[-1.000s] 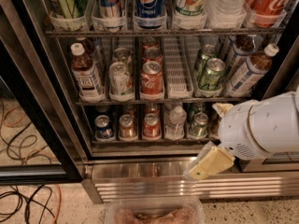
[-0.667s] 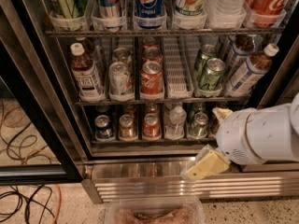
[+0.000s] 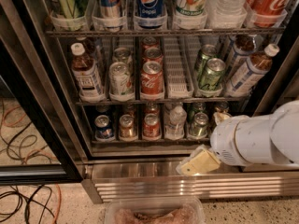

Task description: Pick water bottle from bottom shelf of fridge

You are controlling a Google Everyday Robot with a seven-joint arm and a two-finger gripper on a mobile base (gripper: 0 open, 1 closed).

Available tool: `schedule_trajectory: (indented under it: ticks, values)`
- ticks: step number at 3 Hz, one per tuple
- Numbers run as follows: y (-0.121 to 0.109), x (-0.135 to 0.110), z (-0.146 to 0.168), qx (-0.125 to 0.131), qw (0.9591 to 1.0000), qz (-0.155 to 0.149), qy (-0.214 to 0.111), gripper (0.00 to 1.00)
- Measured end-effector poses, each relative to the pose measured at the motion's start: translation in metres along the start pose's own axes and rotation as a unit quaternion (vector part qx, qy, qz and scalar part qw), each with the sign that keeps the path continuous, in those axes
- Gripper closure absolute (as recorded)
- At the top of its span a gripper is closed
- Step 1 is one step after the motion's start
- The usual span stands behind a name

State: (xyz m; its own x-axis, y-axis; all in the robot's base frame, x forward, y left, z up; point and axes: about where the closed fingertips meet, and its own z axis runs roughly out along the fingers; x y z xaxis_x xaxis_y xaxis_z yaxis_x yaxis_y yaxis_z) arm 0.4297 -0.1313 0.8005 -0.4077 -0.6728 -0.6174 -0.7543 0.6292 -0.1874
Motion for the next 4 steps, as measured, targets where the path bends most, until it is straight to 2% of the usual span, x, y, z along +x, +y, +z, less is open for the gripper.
schedule_trajectory:
  ticks: [1, 2, 3, 4]
  values:
    - [0.001, 0.000, 0.000, -0.001, 1.0000, 0.000, 0.000, 0.00]
    - [0.005, 0.011, 0.007, 0.006, 0.9998, -0.008, 0.015, 0.00]
    - [0.007, 0.035, 0.021, 0.017, 0.9996, -0.016, 0.012, 0.00]
    - [-0.001, 0.054, 0.027, -0.002, 0.9997, -0.014, -0.017, 0.00]
